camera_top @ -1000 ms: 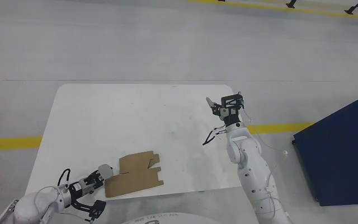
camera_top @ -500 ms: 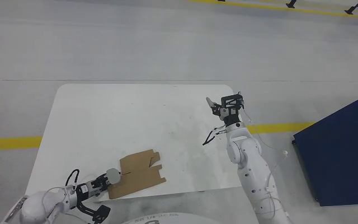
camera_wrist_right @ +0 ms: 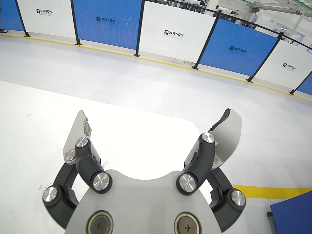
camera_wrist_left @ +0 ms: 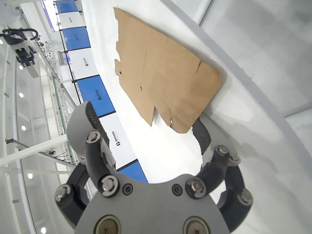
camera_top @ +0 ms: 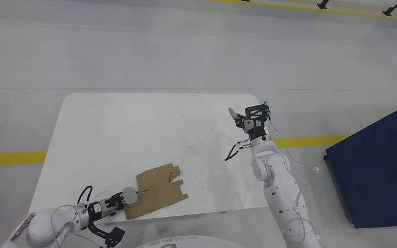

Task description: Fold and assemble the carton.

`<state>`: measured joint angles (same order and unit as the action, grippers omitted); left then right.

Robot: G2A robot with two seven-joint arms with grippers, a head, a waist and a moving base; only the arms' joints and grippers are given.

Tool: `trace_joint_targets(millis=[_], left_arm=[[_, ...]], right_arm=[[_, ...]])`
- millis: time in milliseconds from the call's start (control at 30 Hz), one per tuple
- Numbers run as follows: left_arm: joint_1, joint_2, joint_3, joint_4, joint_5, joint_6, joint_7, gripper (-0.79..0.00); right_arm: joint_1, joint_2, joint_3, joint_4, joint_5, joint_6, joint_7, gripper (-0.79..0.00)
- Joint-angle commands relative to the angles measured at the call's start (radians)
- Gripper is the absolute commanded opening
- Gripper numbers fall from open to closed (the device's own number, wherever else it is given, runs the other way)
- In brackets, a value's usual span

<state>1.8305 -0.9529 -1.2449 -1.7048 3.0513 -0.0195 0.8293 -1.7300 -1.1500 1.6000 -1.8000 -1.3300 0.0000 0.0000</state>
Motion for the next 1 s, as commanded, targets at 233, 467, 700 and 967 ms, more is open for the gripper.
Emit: trace_joint_targets(millis=[233, 467, 700, 967], left_arm=[[-0.055, -0.005, 0.069, 0.021, 0.021, -0.037, -0.038, -0.653], [-0.085, -0.009, 0.105, 0.03, 0.008, -0.039, -0.07, -0.785], [-0.09, -0.007, 0.103, 0.025, -0.046, -0.006, -0.077, -0.785], [-0.058, 0.01, 0.004, 0.056, -0.174, 0.083, -0.07, -0.785]], right_arm=[[0.0, 0.0, 0.0, 0.0, 0.0, 0.0, 0.0, 0.0], [0.0, 0.0, 0.0, 0.0, 0.0, 0.0, 0.0, 0.0], [0.0, 0.0, 0.0, 0.0, 0.0, 0.0, 0.0, 0.0], [0.0, 0.0, 0.0, 0.0, 0.0, 0.0, 0.0, 0.0]])
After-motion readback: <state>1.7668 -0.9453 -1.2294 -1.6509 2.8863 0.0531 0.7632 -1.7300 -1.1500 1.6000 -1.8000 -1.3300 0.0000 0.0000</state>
